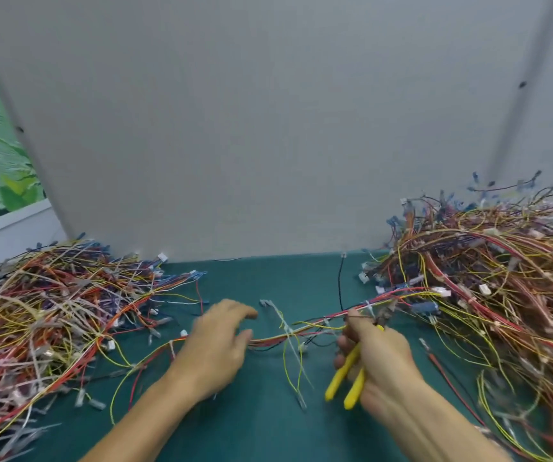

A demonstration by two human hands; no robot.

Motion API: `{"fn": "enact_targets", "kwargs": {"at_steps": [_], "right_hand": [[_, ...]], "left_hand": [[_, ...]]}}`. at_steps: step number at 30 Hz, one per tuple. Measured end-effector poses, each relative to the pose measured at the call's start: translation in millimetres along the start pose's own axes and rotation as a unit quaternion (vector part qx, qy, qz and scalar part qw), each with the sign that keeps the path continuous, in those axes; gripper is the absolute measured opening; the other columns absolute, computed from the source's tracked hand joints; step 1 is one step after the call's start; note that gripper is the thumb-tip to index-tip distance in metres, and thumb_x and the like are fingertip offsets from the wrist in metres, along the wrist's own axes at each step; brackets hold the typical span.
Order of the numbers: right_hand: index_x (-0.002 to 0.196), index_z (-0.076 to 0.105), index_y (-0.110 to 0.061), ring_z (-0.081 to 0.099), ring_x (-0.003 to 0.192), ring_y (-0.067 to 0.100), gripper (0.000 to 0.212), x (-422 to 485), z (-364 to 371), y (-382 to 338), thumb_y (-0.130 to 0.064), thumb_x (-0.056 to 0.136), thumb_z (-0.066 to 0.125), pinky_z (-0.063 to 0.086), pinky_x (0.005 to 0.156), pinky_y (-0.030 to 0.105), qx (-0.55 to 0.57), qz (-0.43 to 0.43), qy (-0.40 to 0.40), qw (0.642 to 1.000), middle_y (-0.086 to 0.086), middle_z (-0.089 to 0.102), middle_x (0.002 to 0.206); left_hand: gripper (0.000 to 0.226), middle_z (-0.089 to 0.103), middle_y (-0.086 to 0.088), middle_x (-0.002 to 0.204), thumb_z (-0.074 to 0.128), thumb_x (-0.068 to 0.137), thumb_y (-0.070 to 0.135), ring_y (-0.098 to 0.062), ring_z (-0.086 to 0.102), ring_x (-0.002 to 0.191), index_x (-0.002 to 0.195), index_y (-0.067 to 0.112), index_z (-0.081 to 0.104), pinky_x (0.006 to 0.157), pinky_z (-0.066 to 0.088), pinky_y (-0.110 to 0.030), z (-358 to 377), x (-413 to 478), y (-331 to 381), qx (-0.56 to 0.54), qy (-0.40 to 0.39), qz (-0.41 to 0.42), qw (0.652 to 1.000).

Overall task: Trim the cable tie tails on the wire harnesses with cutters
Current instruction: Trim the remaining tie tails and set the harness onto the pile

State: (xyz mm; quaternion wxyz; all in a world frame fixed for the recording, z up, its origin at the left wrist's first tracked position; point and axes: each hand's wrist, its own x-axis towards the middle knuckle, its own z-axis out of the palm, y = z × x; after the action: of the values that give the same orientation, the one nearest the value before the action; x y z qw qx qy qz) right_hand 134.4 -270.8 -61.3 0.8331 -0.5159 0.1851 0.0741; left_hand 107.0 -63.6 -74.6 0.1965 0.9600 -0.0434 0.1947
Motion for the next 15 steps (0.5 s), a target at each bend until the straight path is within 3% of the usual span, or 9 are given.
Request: {"fn": "enact_targets", "kwargs": {"at_steps": [3, 6, 9, 12, 15], "right_hand": [[0.082, 0.056, -0.009, 0.047, 0.052, 0.016, 0.017, 2.3, 0.2, -2.9, -0.016, 0.098, 0.055, 0.036, 0.050, 0.026, -0.039, -0.004, -0.015, 0.999, 0.004, 0.053, 0.065], [0.090, 0.055, -0.011, 0.045, 0.050, 0.015, 0.010, 3.5, -4.2, -12.3, -0.013, 0.099, 0.051, 0.035, 0.050, 0.024, -0.106, 0.008, -0.047, 0.993, 0.005, 0.054, 0.068], [0.096, 0.054, -0.011, 0.043, 0.051, 0.013, 0.005, 6.9, -12.7, -29.2, -0.012, 0.099, 0.050, 0.032, 0.048, 0.023, -0.214, 0.001, -0.086, 0.973, 0.006, 0.060, 0.073], [0.096, 0.055, -0.009, 0.043, 0.049, 0.013, 0.006, 11.1, -24.9, -50.4, -0.014, 0.098, 0.052, 0.032, 0.049, 0.024, -0.298, -0.001, -0.113, 0.948, 0.004, 0.053, 0.066], [0.092, 0.054, -0.008, 0.044, 0.048, 0.014, 0.009, 13.2, -41.0, -64.2, -0.015, 0.096, 0.057, 0.035, 0.047, 0.024, -0.363, 0.002, -0.138, 0.921, 0.005, 0.053, 0.064]], "left_hand": [[0.034, 0.061, 0.010, 0.114, 0.070, 0.084, 0.022, -0.001, 0.053, 0.108, 0.117, 0.019, 0.064, 0.097, 0.036, -0.012, 5.8, 9.5, 49.1, -0.124, 0.003, 0.075, 0.989], [0.042, 0.061, 0.005, 0.122, 0.068, 0.085, 0.025, -0.010, 0.052, 0.116, 0.126, 0.019, 0.059, 0.103, 0.036, -0.020, 22.6, 26.8, 83.8, -0.109, -0.032, 0.102, 0.988], [0.036, 0.066, 0.001, 0.116, 0.062, 0.088, 0.031, -0.021, 0.055, 0.112, 0.123, 0.026, 0.062, 0.097, 0.041, -0.037, 31.2, 46.4, 101.6, -0.034, -0.042, 0.087, 0.995], [0.027, 0.066, -0.003, 0.104, 0.061, 0.089, 0.036, -0.025, 0.056, 0.103, 0.114, 0.027, 0.067, 0.090, 0.043, -0.039, 38.3, 56.8, 110.4, -0.034, -0.051, 0.065, 0.996], [0.004, 0.054, 0.000, 0.092, 0.063, 0.090, 0.026, -0.021, 0.053, 0.091, 0.093, 0.023, 0.064, 0.085, 0.042, -0.033, 42.7, 64.3, 112.0, -0.121, -0.030, 0.018, 0.992]]}}
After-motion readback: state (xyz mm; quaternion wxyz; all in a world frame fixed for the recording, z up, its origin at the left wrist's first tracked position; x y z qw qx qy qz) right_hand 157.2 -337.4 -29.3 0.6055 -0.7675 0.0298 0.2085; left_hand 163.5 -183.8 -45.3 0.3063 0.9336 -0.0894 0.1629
